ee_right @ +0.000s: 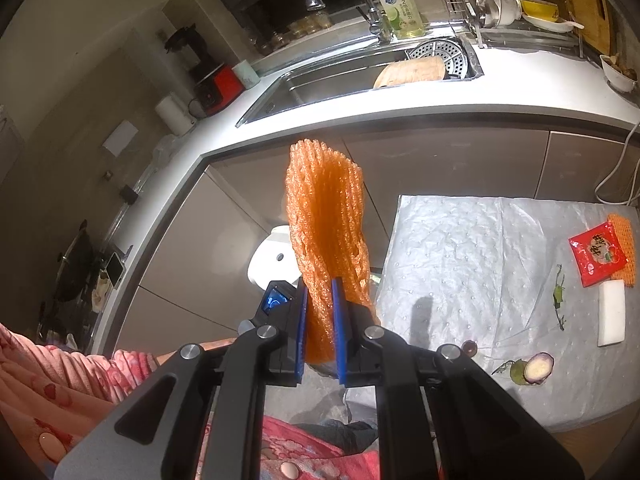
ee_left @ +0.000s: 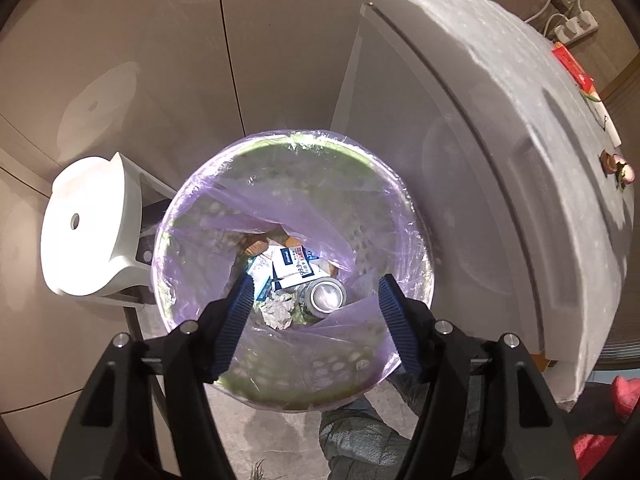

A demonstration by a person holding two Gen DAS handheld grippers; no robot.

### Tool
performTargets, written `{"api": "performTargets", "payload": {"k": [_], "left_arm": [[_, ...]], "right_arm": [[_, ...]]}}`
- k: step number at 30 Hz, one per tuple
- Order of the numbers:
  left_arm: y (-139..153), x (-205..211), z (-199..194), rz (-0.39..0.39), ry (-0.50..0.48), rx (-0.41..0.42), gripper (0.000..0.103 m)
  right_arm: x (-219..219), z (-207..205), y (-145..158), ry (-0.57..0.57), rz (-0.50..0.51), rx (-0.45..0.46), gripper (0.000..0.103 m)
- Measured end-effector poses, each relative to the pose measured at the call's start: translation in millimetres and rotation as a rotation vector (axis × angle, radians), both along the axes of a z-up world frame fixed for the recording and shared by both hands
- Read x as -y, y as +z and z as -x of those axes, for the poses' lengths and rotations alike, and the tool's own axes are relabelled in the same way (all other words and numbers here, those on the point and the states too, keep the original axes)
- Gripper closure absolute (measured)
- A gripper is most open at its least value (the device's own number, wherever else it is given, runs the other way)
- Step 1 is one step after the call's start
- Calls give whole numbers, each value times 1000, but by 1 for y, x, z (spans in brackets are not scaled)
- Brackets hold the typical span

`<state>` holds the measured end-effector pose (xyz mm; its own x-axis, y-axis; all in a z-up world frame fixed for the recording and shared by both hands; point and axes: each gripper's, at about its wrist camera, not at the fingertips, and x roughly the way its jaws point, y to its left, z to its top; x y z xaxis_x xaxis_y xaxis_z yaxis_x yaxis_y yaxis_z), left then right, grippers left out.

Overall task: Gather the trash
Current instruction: 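Carry the orange foam net over the bin and open the right tool, then grasp the small brown round item with the left tool while the right tool approaches the onion slice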

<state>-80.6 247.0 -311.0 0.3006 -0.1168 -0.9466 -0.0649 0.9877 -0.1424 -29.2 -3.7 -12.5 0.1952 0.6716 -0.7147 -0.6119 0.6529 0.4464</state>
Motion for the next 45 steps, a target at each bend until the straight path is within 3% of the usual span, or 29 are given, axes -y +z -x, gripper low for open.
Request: {"api": "performTargets", "payload": {"k": [4,6,11,15,21,28,29,30,31,33,40,45], "left_arm": [[58,-7,18,8,41,84,37],[92,-10,29,-17,71,105,22],[171,-13,53,-80,120,205,13],[213,-17,64,-98,183,239,11],[242,-20,71,-143,225,261,10],[250,-26,77,-173,248,269,10],[251,-27,78,-177,250,268,10],[251,-27,79,-177,250,268,10],[252,-27,80,-177,250,269,10],[252,-28,81,-180,246,270,10],[258,-25,83,-188,227,292,10],[264,-12,76,-190,176,315,10]], "right_arm": [[-17,-5,-27,39,5,-40,91],[-31,-6,-47,67,13,-64,91],[-82,-6,-114,173,72,-143,91],[-128,-3,-177,246,148,-199,91],[-182,6,-255,297,272,-251,91],[-222,21,-315,343,415,-274,88],[-225,23,-320,345,434,-272,88],[-229,24,-323,343,448,-272,77],[-231,25,-327,338,462,-269,55],[-231,26,-327,323,473,-242,39],[-225,18,-299,301,423,-208,33],[-189,1,-238,200,286,-146,26]]}}
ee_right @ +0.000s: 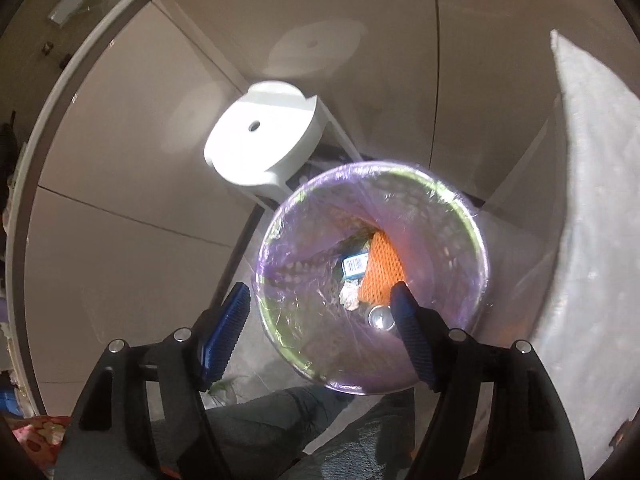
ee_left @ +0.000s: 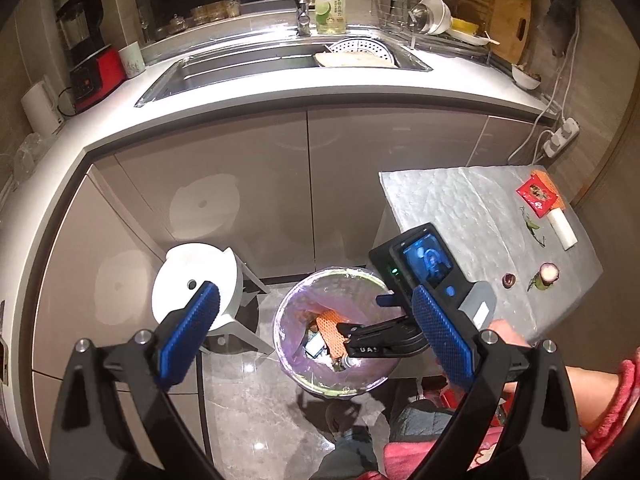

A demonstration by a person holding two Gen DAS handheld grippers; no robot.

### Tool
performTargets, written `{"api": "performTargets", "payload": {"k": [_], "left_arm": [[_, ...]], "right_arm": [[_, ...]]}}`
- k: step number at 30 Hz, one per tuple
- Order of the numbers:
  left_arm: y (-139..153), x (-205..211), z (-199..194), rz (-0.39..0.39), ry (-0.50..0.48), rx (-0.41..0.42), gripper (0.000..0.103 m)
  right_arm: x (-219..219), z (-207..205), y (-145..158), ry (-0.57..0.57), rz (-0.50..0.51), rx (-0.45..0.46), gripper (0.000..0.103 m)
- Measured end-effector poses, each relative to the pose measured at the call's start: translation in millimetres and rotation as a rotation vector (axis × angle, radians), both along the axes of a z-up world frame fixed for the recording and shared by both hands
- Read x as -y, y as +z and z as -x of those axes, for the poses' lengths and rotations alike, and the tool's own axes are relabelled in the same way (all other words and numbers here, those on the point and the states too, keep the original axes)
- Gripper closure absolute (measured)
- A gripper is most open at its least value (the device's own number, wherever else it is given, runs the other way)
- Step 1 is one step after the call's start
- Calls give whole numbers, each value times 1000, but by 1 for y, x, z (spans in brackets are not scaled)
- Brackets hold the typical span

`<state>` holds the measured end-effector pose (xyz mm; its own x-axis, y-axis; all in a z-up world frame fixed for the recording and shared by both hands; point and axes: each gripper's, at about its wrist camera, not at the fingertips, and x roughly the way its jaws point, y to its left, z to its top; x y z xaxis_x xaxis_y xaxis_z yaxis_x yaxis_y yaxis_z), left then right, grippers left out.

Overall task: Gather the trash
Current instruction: 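Grasp the small brown round item with the left tool while the right tool approaches the onion slice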

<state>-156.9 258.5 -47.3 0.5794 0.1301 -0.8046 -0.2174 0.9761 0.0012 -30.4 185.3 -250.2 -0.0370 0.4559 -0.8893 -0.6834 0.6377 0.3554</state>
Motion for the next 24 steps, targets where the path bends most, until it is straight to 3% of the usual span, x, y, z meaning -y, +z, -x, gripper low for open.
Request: {"api": "performTargets", "payload": {"k": [5,11,18,24], "left_arm": [[6,23,-16,13,-94,24,9],[-4,79,-46,18,-272,24,8],[-50,173,-82,22,-569,19,8],[-105,230,-116,39,-693,-18,12]], "right_arm": [[83,-23,69,-206,-128,71,20],[218,-33,125,-494,-126,175,16],[342,-17,134,-735,-36,225,16],[405,3,128,-850,-9,214,16]]}}
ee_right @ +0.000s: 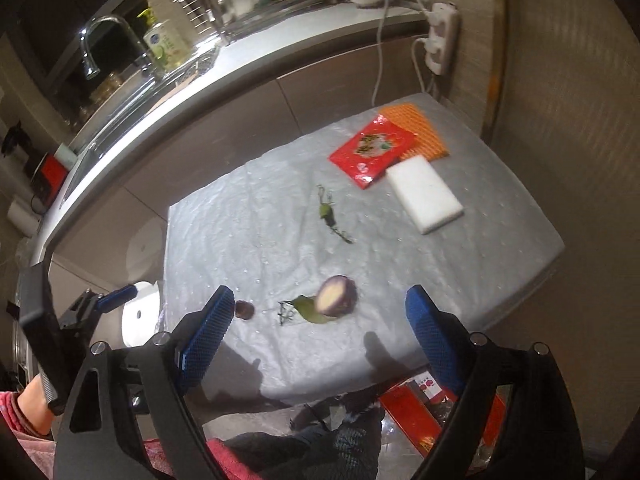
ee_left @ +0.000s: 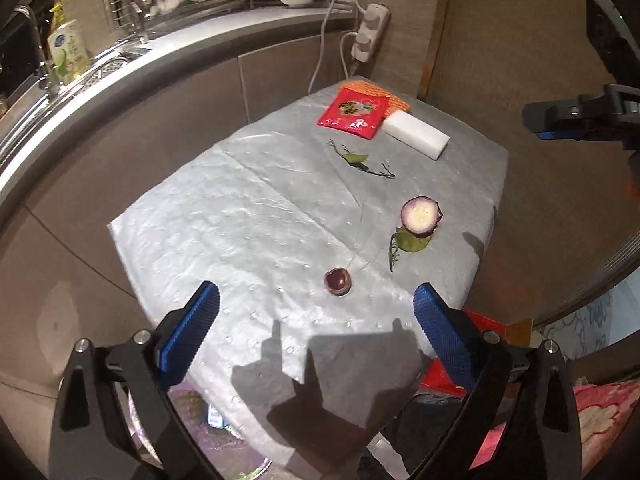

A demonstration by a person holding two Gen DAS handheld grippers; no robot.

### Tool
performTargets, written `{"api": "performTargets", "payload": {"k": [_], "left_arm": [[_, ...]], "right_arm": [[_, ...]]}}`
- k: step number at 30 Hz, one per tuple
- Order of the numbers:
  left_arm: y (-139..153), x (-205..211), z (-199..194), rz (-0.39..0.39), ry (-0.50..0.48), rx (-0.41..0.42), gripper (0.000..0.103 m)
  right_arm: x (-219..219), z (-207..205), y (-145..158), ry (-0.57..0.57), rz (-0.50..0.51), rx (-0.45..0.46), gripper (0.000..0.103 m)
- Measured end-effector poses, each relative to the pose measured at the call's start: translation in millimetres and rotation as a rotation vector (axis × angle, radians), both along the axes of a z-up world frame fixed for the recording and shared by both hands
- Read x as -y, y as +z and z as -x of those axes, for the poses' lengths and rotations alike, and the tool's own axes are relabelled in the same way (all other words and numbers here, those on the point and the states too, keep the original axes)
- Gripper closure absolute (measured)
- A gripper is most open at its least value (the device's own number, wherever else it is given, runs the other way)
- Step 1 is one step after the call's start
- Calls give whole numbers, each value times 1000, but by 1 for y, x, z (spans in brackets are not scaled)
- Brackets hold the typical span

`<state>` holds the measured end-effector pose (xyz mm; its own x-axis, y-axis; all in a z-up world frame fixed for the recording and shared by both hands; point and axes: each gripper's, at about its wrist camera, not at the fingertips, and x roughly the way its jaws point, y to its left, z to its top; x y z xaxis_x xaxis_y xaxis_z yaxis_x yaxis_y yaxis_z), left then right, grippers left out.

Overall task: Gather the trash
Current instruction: 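Grasp the small brown round item with the left tool while the right tool approaches the onion slice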

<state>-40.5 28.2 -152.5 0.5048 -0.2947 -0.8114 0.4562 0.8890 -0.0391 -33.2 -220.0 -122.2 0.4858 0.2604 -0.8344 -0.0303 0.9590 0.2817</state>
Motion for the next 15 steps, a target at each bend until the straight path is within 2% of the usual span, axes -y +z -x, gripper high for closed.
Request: {"api": "performTargets", "payload": {"k": [1,2,5,8,12,15], "left_arm": [[-9,6,-7,5,-5,-10,15],[-18,12,-15,3,-9,-27,21],[-48,23,-32,-7,-15,-114,35],[-70,27,-43,-24,-6,-175,39],[-81,29,-46,-36,-4,-202,52],[-83,33,-46,-47,-17,-208,55]], "right_arm": [[6,3,-2,-10,1,-5,16],[12,6,-4,-20,5,-9,16],[28,15,-8,-42,6,-21,16],[36,19,-12,-47,6,-32,16],[39,18,-19,-31,20,-44,16],[40,13,-24,-20,3,-55,16]]}}
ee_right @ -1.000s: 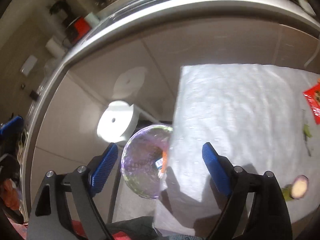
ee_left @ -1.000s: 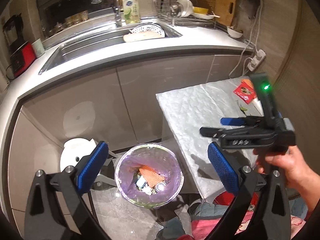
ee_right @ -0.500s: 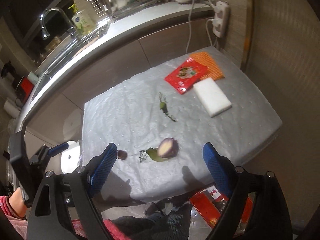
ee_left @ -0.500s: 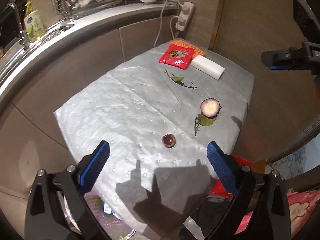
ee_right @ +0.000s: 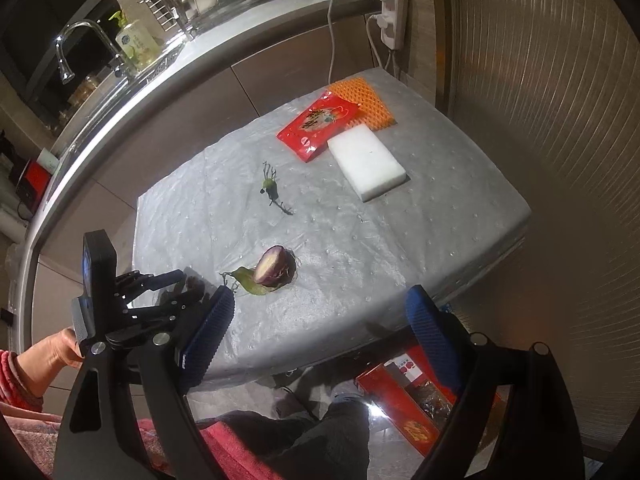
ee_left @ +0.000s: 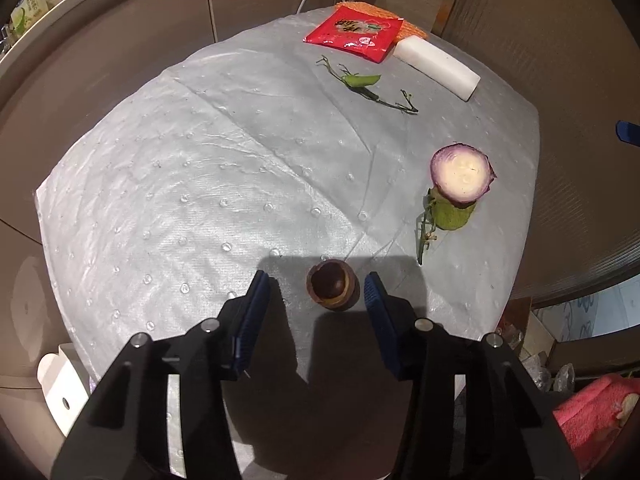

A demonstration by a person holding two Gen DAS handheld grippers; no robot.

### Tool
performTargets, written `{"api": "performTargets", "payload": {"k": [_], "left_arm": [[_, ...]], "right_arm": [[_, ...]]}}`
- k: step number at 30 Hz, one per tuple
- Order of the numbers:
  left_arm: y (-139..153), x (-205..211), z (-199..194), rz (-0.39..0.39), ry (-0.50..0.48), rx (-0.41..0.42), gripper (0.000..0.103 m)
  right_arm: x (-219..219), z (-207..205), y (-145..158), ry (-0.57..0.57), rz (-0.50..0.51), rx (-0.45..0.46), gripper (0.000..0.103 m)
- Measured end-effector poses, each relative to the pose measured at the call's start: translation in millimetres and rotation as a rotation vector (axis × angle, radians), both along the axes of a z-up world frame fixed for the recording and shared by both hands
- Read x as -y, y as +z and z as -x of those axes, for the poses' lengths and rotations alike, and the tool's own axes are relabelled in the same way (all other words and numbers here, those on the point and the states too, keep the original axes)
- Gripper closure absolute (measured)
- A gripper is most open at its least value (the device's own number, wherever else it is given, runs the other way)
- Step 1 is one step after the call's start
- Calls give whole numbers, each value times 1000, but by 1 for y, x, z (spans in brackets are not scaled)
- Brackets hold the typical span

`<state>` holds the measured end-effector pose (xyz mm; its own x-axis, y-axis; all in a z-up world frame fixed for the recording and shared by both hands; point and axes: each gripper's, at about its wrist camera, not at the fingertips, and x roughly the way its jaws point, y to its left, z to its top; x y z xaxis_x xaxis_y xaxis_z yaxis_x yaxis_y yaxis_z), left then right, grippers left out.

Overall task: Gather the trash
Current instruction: 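Grasp the small brown round item with the left tool while the right tool approaches the onion slice, then carry the brown item to the bin with the left tool while the right tool grasps the purple onion slice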

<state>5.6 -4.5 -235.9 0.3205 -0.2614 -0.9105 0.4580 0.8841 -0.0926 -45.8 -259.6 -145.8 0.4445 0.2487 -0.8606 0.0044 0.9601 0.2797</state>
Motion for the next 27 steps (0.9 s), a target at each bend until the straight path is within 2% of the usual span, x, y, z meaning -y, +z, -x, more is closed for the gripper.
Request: {"api": "performTargets", "payload": {"k": [2,5,6,10,15,18,21,24,27], "left_arm": [[0,3,0,-2,-2,1,60],[-1,4,-4,2,11,3,76],[-1,3,-5,5,17,2,79],[2,4,-6,15,26,-10,79],[32,-5,5,54,72,17,79],[56,-16,13,80,120,30,79],[76,-31,21,98,173,39,79],[93,-46,31,94,224,60,79],[107,-59,39,71,265,95,79]], "right_arm": [[-1,-5,-2,10,-9,-7,16],[-5,-13,-5,35,-11,-12,16],[-7,-16,-5,46,-13,-15,16],[-19,-29,-13,111,-13,-24,16],[-54,-43,-40,280,1,-36,16],[-81,-48,-62,419,50,-27,17],[-98,-53,-82,549,101,-36,28],[-105,-57,-98,659,173,-34,30],[-100,-64,-108,723,191,-26,30]]}}
